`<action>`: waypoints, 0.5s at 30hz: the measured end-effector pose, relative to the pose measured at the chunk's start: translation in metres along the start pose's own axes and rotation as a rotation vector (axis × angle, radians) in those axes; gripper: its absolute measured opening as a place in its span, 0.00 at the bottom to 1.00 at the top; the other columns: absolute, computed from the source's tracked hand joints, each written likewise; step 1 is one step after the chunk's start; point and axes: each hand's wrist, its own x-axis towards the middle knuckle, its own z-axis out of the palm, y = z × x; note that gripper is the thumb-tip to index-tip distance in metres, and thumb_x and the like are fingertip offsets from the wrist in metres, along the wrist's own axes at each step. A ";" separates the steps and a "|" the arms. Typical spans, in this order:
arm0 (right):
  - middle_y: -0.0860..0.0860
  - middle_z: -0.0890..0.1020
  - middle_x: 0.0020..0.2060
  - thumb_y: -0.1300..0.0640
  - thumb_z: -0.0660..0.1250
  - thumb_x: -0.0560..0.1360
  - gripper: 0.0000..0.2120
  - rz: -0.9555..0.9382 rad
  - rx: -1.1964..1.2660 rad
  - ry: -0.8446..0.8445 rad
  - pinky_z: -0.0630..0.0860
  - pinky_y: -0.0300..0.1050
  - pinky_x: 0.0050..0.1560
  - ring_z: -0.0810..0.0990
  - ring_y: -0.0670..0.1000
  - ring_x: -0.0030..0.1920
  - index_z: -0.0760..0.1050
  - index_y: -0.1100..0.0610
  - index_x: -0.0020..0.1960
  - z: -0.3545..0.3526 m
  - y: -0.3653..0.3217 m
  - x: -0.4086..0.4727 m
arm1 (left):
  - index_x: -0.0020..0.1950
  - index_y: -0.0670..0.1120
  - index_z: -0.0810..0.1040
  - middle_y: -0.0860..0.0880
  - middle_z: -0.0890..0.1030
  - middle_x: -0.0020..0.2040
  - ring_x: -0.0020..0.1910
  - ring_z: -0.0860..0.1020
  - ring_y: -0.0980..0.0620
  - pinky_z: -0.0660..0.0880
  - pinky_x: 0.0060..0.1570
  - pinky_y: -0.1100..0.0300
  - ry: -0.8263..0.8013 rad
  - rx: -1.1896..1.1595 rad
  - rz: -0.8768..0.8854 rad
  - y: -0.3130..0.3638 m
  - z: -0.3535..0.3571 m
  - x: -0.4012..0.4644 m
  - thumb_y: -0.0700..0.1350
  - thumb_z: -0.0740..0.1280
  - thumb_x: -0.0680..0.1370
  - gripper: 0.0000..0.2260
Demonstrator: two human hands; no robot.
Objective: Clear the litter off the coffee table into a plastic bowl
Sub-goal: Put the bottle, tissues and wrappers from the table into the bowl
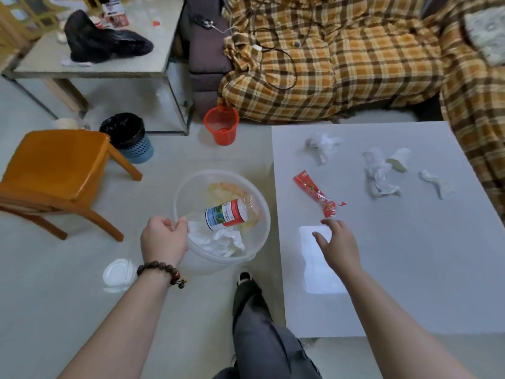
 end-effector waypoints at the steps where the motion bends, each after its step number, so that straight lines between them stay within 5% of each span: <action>1: 0.55 0.75 0.63 0.55 0.67 0.76 0.17 0.020 0.009 0.010 0.70 0.47 0.58 0.73 0.56 0.62 0.73 0.57 0.63 0.005 -0.001 0.009 | 0.49 0.42 0.72 0.43 0.82 0.44 0.43 0.81 0.42 0.74 0.42 0.55 -0.011 0.003 0.020 0.008 0.008 0.012 0.50 0.68 0.76 0.11; 4: 0.55 0.76 0.62 0.55 0.67 0.76 0.16 0.068 0.043 0.039 0.70 0.48 0.58 0.73 0.56 0.62 0.73 0.58 0.63 0.024 -0.006 0.044 | 0.48 0.43 0.72 0.45 0.79 0.45 0.47 0.79 0.41 0.73 0.47 0.53 -0.042 0.019 0.096 0.035 0.032 0.053 0.49 0.68 0.76 0.11; 10: 0.56 0.76 0.60 0.57 0.67 0.75 0.16 0.212 0.101 0.067 0.70 0.52 0.59 0.72 0.57 0.63 0.74 0.59 0.62 0.057 -0.014 0.150 | 0.51 0.41 0.75 0.48 0.78 0.41 0.34 0.75 0.52 0.67 0.34 0.60 -0.121 0.131 0.231 0.115 0.092 0.162 0.50 0.69 0.76 0.13; 15: 0.58 0.76 0.59 0.57 0.65 0.76 0.16 0.415 0.085 0.053 0.73 0.53 0.56 0.72 0.59 0.60 0.74 0.60 0.62 0.057 -0.013 0.201 | 0.41 0.47 0.71 0.50 0.77 0.37 0.41 0.81 0.42 0.77 0.44 0.50 -0.227 0.195 0.333 0.192 0.134 0.234 0.53 0.68 0.75 0.12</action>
